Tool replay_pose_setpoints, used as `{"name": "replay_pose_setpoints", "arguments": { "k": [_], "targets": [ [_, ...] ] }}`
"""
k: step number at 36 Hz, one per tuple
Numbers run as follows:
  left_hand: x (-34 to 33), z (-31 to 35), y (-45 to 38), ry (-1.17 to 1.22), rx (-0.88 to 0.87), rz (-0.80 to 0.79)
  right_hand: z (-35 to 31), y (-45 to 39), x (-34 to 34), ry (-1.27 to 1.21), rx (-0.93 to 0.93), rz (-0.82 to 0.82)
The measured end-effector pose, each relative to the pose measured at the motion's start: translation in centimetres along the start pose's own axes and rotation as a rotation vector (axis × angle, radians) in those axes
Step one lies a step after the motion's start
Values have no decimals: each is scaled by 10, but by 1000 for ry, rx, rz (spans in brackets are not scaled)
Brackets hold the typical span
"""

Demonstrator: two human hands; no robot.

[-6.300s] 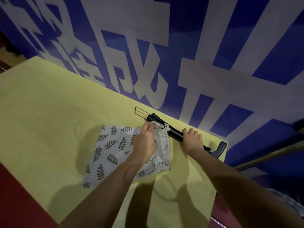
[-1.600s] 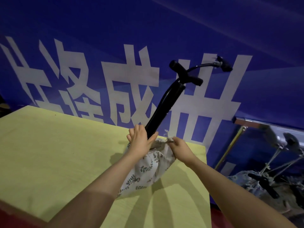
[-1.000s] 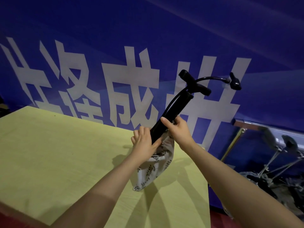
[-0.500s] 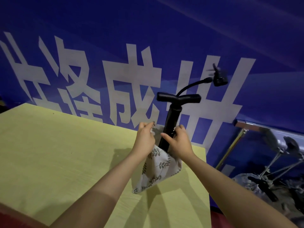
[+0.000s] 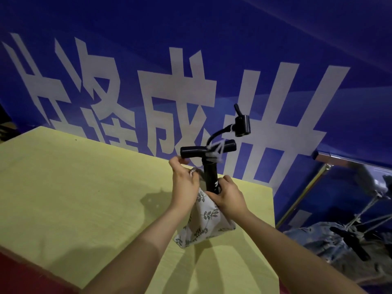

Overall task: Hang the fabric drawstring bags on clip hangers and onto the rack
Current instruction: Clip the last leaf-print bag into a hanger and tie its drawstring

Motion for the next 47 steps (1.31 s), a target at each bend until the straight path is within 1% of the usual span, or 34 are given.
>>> {"name": "replay_pose_setpoints", "arguments": {
  "k": [4, 8, 11, 15, 17, 19, 21, 24, 28, 31, 35, 40, 41, 44, 47],
  "targets": [
    [1, -4, 2, -110, -40, -13, 9, -2, -5, 72, -37, -48],
    [-8, 7, 5, -322, -202, -140, 12, -3, -10, 34, -48, -58],
    [-13, 6, 1, -446, -194, -187, 13, -8, -10, -20, -40, -81],
    [-15, 5, -4, -499, -199, -200, 25, -9, -5, -110, 2, -157],
    [-17, 5, -7, -514, -208, -202, 36, -8, 0, -133, -16, -136],
    [-20, 6, -8, -529, -224, -212, 46, -7, 7, -156, -65, -67],
    [-26, 9, -7, -546, -248, -223, 51, -7, 14, -128, -68, -17],
    [-32, 13, -3, -550, -283, -246, 54, -8, 18, -68, -62, -34],
    [-39, 17, -4, -610, -303, -280, 64, -5, 25, -82, -182, -37],
    [-42, 20, -6, -675, -306, -279, 68, -4, 35, 77, -162, -23],
    [-46, 29, -8, -814, -324, -285, 67, -6, 47, 221, -100, 21],
    [-53, 34, -8, -968, -433, -277, 63, -8, 58, 407, -23, 50],
    [-54, 34, -8, -992, -439, -272, 64, -8, 58, 410, -16, 51],
    [-54, 36, -10, -1026, -444, -234, 66, -10, 64, 271, -39, 80],
    [-53, 39, -11, -1012, -433, -219, 62, -9, 69, 85, -56, 102]
  ]
}}
Point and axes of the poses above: each hand's wrist, its own y-axis away from the middle knuckle, its own x-axis out of the back of the hand, z = x × y, the point moved 5 cm from there along -y, towards the middle knuckle, and after that the axes turned 9 degrees about y, right-handed, at the moved point
